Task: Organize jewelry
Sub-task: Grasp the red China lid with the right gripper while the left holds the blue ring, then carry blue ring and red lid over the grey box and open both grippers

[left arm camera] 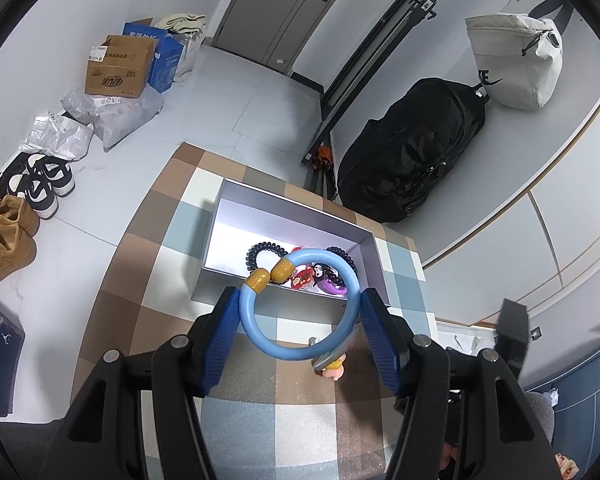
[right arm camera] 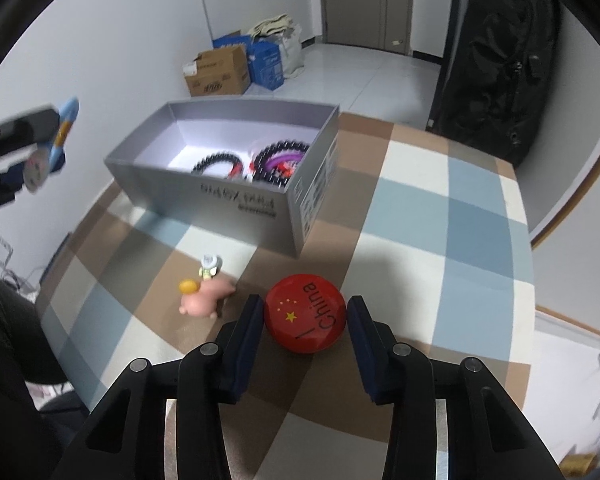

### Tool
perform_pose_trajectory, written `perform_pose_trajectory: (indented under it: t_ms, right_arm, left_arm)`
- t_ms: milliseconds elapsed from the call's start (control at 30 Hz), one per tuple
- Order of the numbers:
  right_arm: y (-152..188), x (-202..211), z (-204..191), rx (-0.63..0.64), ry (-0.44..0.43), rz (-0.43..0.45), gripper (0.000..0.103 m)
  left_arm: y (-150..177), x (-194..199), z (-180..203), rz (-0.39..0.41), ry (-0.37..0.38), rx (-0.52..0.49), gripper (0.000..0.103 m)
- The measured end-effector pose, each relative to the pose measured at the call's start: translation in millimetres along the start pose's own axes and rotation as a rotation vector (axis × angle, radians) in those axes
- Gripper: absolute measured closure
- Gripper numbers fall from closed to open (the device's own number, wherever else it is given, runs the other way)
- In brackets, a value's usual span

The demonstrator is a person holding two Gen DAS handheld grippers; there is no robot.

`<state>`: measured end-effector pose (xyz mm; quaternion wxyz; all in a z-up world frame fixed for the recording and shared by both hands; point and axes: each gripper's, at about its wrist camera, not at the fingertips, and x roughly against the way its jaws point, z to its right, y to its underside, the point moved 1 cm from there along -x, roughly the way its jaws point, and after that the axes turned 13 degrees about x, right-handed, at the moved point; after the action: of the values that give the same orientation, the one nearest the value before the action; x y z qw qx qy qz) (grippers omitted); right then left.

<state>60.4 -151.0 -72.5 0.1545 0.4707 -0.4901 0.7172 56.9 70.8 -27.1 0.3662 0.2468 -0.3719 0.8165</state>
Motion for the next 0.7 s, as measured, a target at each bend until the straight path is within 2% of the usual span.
perform_pose_trajectory:
  t_ms: [267, 367, 700]
  right_arm:
    - [-19.3, 21.2, 11.1, -0.071, -0.026, 0.111, 0.061]
    - [-29.3, 29.1, 11.8, -0.093, -0.068, 0.142, 0.061]
    - [-64.1, 48.2, 2.5, -0.085, -0.133, 0.261, 0.061]
  left_arm:
    - [-0.9, -2.1, 10.9, 0.034, -0.017, -0.041, 0.047]
    - [-2.1, -7.0, 10.9, 0.032, -0.025, -0.035, 0.047]
    - [-13.0, -22.6, 15.0, 0.031, -0.048, -0.029, 0.047]
